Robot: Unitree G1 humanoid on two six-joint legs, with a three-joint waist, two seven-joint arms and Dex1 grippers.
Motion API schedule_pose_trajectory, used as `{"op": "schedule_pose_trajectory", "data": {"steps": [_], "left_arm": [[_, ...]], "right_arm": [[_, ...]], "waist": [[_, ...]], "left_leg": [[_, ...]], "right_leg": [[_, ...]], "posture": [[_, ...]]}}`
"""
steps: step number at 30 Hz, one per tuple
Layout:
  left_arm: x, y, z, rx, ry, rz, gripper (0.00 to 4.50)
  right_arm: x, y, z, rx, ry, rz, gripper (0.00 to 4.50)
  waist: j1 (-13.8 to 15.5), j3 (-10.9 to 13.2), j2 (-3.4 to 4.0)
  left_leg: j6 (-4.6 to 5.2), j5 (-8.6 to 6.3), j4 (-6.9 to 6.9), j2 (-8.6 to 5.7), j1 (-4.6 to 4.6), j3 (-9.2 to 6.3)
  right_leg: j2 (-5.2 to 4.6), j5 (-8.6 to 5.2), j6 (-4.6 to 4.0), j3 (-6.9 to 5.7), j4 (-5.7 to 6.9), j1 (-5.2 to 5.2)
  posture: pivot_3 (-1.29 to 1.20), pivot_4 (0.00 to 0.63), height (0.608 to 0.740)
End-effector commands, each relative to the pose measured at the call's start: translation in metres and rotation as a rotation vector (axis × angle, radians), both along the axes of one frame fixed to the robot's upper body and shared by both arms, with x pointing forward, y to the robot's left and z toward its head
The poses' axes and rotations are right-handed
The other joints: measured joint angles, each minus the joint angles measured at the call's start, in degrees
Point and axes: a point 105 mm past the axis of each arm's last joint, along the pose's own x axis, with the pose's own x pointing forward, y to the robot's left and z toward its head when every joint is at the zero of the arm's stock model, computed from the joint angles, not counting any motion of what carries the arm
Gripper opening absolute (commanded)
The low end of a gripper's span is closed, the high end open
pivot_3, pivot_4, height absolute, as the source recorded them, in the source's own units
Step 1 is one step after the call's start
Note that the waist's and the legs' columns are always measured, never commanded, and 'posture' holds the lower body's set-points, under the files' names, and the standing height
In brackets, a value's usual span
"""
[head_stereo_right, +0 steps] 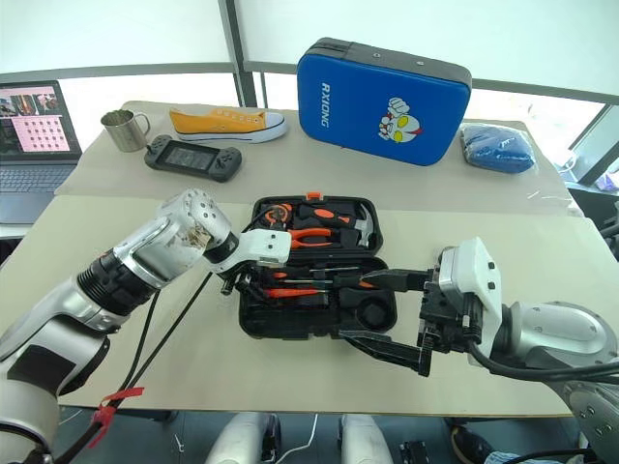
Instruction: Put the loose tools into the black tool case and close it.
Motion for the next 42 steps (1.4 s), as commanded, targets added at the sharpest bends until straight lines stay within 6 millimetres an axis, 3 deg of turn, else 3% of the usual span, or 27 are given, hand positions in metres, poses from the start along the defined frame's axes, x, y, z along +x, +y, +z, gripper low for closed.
{"op": "schedule_pose_trajectory", "data": {"steps": [1, 3, 8, 9, 14, 20, 26, 37, 42], "left_arm": [[-0.003, 0.002, 0.009, -0.019, 0.013, 0.024, 3.90], [-0.004, 0.002, 0.019, -0.049, 0.013, 0.033, 4.46], [-0.014, 0.001, 0.057, -0.220, 0.010, 0.037, 4.46], [-0.015, 0.000, 0.060, -0.259, -0.005, 0.027, 3.91], [-0.004, -0.007, 0.064, -0.517, -0.027, 0.091, 2.20], [0.002, -0.013, 0.040, -0.642, -0.012, 0.172, 0.07], [0.006, -0.017, 0.013, -0.632, -0.024, 0.214, 0.07], [0.001, -0.017, -0.005, -0.584, -0.045, 0.189, 0.07], [-0.002, -0.016, -0.022, -0.515, -0.077, 0.185, 0.07]], "right_arm": [[0.000, 0.002, 0.007, 0.019, -0.047, 0.006, 4.50], [0.000, 0.002, 0.007, 0.023, -0.042, 0.005, 4.50], [0.001, 0.000, 0.006, 0.020, -0.031, 0.001, 4.50], [0.001, 0.000, 0.006, 0.021, -0.030, 0.000, 4.50], [0.004, -0.002, 0.006, 0.014, -0.025, -0.009, 4.50], [0.005, -0.006, 0.006, 0.001, -0.019, -0.022, 4.50], [0.005, -0.008, 0.006, -0.003, -0.011, -0.031, 4.50], [0.004, -0.007, 0.004, -0.001, 0.001, -0.041, 4.50], [0.004, -0.006, 0.004, 0.006, 0.002, -0.042, 4.50]], "waist": [[0.09, 0.00, 0.00], [0.12, 0.00, 0.00], [0.12, 0.01, 0.00], [0.16, 0.00, 0.00], [0.22, -0.01, 0.01], [0.18, -0.01, 0.01], [0.24, 0.00, 0.01], [0.21, -0.01, 0.01], [0.23, -0.01, 0.01]], "left_leg": [[0.00, 0.00, 0.01, 0.00, 0.00, 0.00], [0.00, 0.00, 0.05, 0.00, -0.01, 0.00], [0.00, 0.00, 0.08, 0.02, -0.06, 0.00], [0.01, 0.00, 0.08, 0.02, -0.06, 0.00], [0.01, 0.00, 0.13, 0.01, -0.01, -0.01], [0.01, 0.00, 0.14, 0.01, -0.03, -0.01], [0.01, 0.00, 0.15, 0.00, -0.03, -0.01], [0.01, -0.01, 0.14, -0.01, -0.03, -0.01], [0.01, -0.01, 0.14, 0.00, -0.03, -0.01]], "right_leg": [[0.00, 0.00, 0.00, 0.00, 0.01, 0.01], [0.00, 0.00, 0.00, 0.00, 0.02, 0.01], [-0.01, 0.00, 0.01, 0.00, 0.05, -0.05], [-0.01, 0.00, 0.01, 0.00, 0.04, -0.04], [-0.04, 0.00, 0.02, -0.01, 0.07, 0.03], [-0.03, 0.00, 0.01, -0.01, 0.09, 0.00], [-0.04, 0.01, 0.02, -0.01, 0.08, 0.01], [-0.04, 0.01, 0.02, -0.01, 0.07, 0.02], [-0.04, 0.01, 0.02, -0.01, 0.07, 0.03]], "posture": [[0.00, 0.150, 0.740], [0.00, 0.150, 0.740], [0.00, 0.150, 0.740], [0.00, 0.150, 0.740], [0.00, 0.150, 0.740], [0.00, 0.150, 0.740], [0.00, 0.150, 0.740], [0.00, 0.150, 0.740], [0.00, 0.150, 0.740]]}}
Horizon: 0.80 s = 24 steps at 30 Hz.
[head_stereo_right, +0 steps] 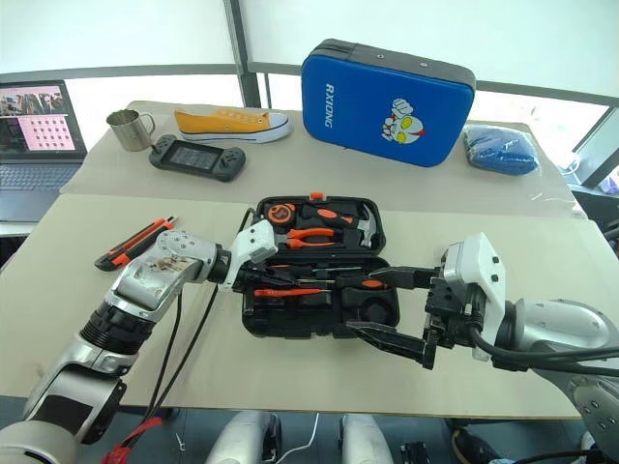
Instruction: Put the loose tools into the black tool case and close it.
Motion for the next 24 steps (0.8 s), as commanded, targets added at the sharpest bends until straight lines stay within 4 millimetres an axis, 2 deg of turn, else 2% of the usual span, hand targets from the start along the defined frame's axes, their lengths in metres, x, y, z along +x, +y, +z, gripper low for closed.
{"op": "schedule_pose_trajectory", "data": {"steps": [1, 8, 13, 15, 18, 21, 24], "left_arm": [[-0.006, -0.002, -0.012, 0.048, -0.026, -0.008, 0.07], [-0.015, 0.002, -0.019, 0.051, -0.007, -0.004, 0.07], [-0.011, 0.010, -0.022, 0.060, -0.019, 0.046, 0.07], [-0.005, 0.012, -0.010, 0.016, -0.046, 0.074, 0.07], [-0.001, 0.016, 0.018, -0.086, -0.064, 0.111, 0.07], [-0.012, 0.026, 0.051, -0.213, -0.051, 0.099, 0.07], [-0.018, 0.030, 0.056, -0.227, -0.057, 0.091, 0.07]], "right_arm": [[-0.003, 0.003, 0.007, 0.006, -0.033, 0.009, 4.50], [-0.002, 0.001, 0.005, 0.003, -0.027, 0.007, 4.50], [-0.001, 0.002, 0.005, 0.001, -0.028, 0.011, 4.50], [-0.001, 0.002, 0.005, 0.000, -0.030, 0.016, 4.50], [0.000, 0.002, 0.004, -0.003, -0.030, 0.019, 4.50], [0.002, 0.001, 0.002, -0.004, -0.021, 0.033, 4.50], [0.007, 0.001, 0.000, -0.005, -0.019, 0.048, 4.50]], "waist": [[0.02, -0.01, 0.01], [-0.03, -0.05, 0.03], [-0.02, -0.05, 0.03], [-0.01, -0.06, 0.03], [-0.07, -0.05, 0.03], [-0.35, -0.04, 0.01], [-0.48, -0.05, 0.03]], "left_leg": [[0.00, 0.00, 0.00, 0.00, 0.01, 0.00], [0.00, 0.00, -0.01, 0.01, 0.07, 0.00], [0.00, 0.00, -0.01, 0.01, 0.18, 0.00], [0.00, 0.00, -0.01, 0.01, 0.20, 0.00], [0.00, 0.00, 0.00, 0.02, 0.19, 0.01], [0.00, 0.00, -0.01, 0.04, 0.15, 0.01], [0.00, 0.00, -0.01, 0.07, 0.11, 0.01]], "right_leg": [[0.00, 0.00, 0.00, 0.00, 0.00, 0.02], [0.00, 0.00, 0.00, 0.00, 0.00, 0.08], [0.00, 0.00, 0.00, 0.01, 0.00, 0.16], [0.00, 0.00, 0.00, 0.01, 0.01, 0.18], [0.00, 0.01, 0.00, 0.01, 0.02, 0.15], [0.01, 0.01, -0.01, 0.01, 0.04, 0.09], [0.01, 0.01, 0.00, 0.02, 0.04, 0.05]], "posture": [[0.00, 0.150, 0.740], [0.00, 0.150, 0.740], [0.00, 0.150, 0.740], [0.00, 0.150, 0.740], [0.00, 0.150, 0.740], [0.00, 0.150, 0.740], [0.00, 0.150, 0.740]]}}
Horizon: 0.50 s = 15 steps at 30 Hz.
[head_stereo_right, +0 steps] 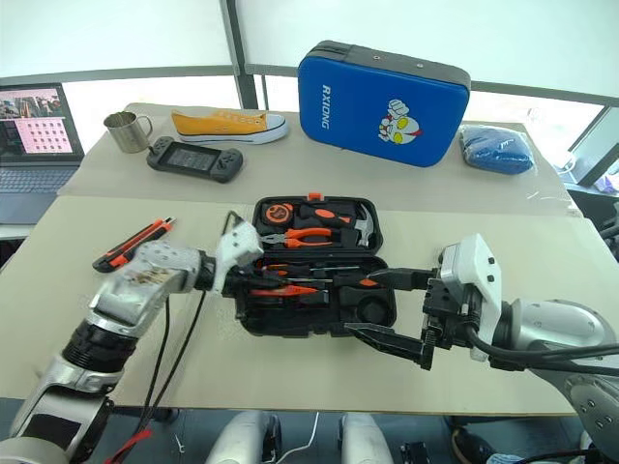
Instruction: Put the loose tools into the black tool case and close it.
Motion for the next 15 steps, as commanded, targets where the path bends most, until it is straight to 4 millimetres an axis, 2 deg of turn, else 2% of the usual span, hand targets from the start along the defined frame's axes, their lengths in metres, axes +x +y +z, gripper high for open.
{"op": "schedule_pose_trajectory", "data": {"steps": [1, 9, 15], "left_arm": [[-0.009, -0.002, 0.012, -0.030, -0.040, -0.032, 0.07], [-0.015, -0.017, -0.007, 0.042, -0.091, -0.116, 0.07], [-0.001, -0.023, -0.025, 0.084, -0.141, -0.115, 0.07]], "right_arm": [[0.004, 0.002, 0.007, 0.003, -0.053, 0.034, 4.50], [0.010, 0.005, 0.010, 0.008, -0.065, 0.054, 4.50], [0.004, 0.005, 0.008, 0.008, -0.058, 0.038, 4.50]], "waist": [[0.01, 0.00, 0.01], [0.49, 0.00, -0.01], [0.49, 0.00, -0.01]], "left_leg": [[0.00, 0.00, 0.00, -0.01, 0.01, 0.00], [0.00, 0.00, 0.01, -0.07, 0.00, 0.03], [0.00, 0.00, 0.00, -0.07, 0.01, 0.04]], "right_leg": [[-0.01, 0.00, 0.00, 0.00, -0.01, 0.01], [-0.03, 0.01, 0.02, 0.00, -0.03, 0.04], [-0.03, 0.01, 0.02, 0.00, -0.04, 0.05]], "posture": [[0.00, 0.150, 0.740], [0.00, 0.150, 0.740], [0.00, 0.150, 0.740]]}}
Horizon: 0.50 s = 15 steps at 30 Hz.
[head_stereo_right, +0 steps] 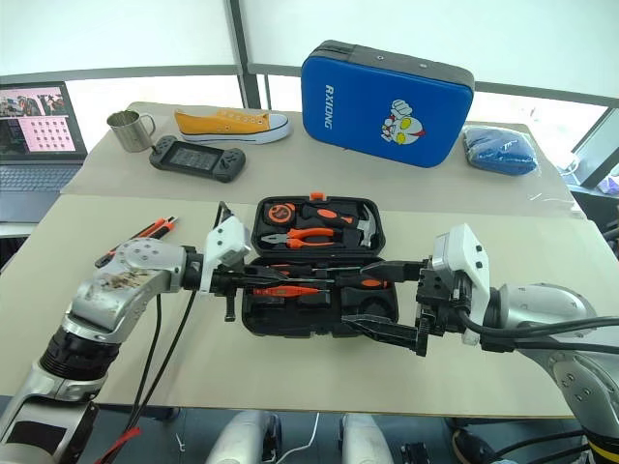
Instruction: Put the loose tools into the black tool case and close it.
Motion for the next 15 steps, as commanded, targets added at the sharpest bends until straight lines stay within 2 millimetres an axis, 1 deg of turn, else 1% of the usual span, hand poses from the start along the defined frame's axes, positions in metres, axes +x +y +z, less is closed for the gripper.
{"op": "schedule_pose_trajectory", "data": {"steps": [1, 15], "left_arm": [[0.007, -0.002, -0.002, 0.010, -0.048, -0.009, 0.07], [0.013, -0.005, -0.027, 0.060, -0.044, -0.030, 0.07]], "right_arm": [[-0.005, 0.001, 0.008, 0.005, -0.046, -0.001, 4.50], [-0.008, -0.001, 0.009, 0.009, -0.040, -0.027, 4.50]], "waist": [[-0.04, 0.00, 0.00], [-0.05, 0.00, 0.00]], "left_leg": [[0.00, 0.00, 0.00, 0.00, -0.01, 0.00], [0.00, 0.00, 0.00, 0.01, -0.02, -0.01]], "right_leg": [[0.00, 0.00, 0.00, 0.00, 0.00, -0.01], [0.00, 0.00, 0.01, 0.00, 0.00, 0.00]], "posture": [[0.00, 0.150, 0.740], [0.00, 0.150, 0.740]]}}
